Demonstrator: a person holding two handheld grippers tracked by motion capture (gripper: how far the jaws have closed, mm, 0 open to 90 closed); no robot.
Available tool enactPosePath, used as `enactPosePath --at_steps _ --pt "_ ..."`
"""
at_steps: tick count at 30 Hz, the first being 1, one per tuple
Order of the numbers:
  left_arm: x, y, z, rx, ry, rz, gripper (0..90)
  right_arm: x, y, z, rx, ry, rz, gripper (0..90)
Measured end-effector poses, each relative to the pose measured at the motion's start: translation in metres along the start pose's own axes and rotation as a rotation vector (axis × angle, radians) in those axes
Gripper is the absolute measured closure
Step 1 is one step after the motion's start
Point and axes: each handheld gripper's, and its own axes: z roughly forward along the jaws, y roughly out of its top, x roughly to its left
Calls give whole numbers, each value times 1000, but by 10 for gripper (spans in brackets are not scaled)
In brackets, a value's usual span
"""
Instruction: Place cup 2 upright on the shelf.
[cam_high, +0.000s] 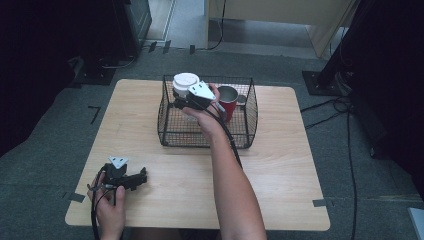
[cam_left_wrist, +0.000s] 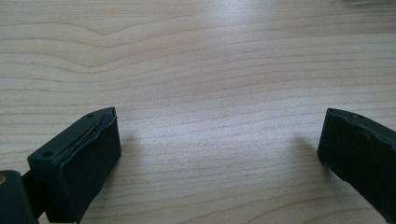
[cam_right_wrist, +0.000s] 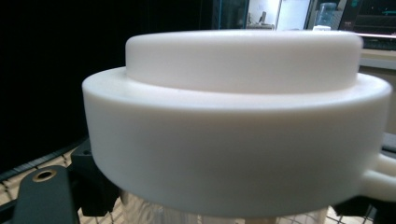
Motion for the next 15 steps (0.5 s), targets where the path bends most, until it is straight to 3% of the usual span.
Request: enactPosePath --at_steps 7,15 --pt "0 0 0 0 1 1 1 -8 -10 3 56 -14 -31 161" --pt "0 0 0 0 0 -1 1 -6 -17 4 96 17 -50 160"
